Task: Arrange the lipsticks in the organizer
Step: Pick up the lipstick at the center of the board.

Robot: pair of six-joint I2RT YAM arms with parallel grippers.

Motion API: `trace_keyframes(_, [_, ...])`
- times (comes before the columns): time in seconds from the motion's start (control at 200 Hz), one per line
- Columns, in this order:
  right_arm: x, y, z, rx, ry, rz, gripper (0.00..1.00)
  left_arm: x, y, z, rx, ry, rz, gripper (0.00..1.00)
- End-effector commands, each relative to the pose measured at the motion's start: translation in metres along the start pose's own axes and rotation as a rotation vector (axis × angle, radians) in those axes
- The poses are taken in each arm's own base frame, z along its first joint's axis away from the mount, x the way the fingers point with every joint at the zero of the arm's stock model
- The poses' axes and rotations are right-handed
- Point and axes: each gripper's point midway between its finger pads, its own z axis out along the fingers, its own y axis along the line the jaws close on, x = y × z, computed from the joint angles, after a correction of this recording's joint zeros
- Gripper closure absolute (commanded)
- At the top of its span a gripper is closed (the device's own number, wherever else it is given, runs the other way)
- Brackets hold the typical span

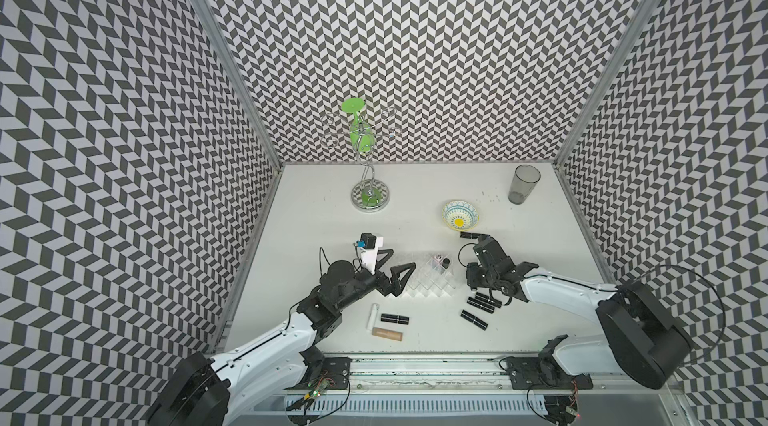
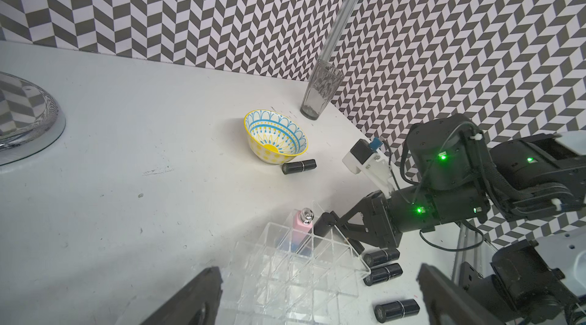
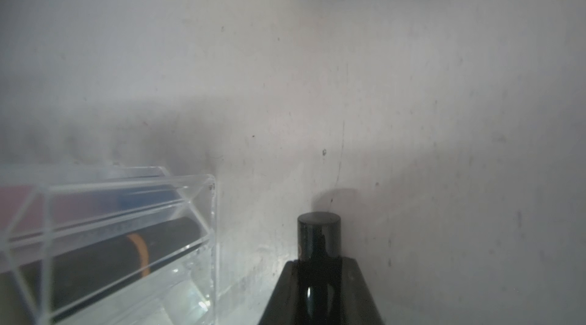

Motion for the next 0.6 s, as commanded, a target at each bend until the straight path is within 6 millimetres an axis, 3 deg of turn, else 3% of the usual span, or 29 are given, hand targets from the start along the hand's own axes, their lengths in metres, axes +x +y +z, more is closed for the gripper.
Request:
trace_keyframes(0.0, [-0.004, -0.007, 0.008, 0.052, 0.003, -0.028, 0.92, 0.005, 0.002, -0.001, -0.01, 0.015, 0.016, 0.0])
trace_keyframes(0.16, [-0.028, 0.01, -0.003, -0.025, -0.086, -0.041, 0.96, 0.004, 0.0, -0.002, 0.003, 0.005, 0.012, 0.0])
trace_keyframes(0.346, [-0.064, 0.051, -0.062, -0.247, -0.257, -0.074, 0.98, 0.003, -0.029, -0.001, 0.171, 0.008, -0.02, 0.0])
trace_keyframes(0.461, [-0.067, 0.083, -0.094, -0.441, -0.279, -0.112, 0.99, 0.004, -0.046, 0.0, 0.273, 0.026, -0.038, 0.0])
trace_keyframes(0.591, [-0.055, 0.123, -0.135, -0.728, -0.285, -0.147, 1.0, 0.007, -0.058, 0.003, 0.336, 0.037, -0.048, 0.0])
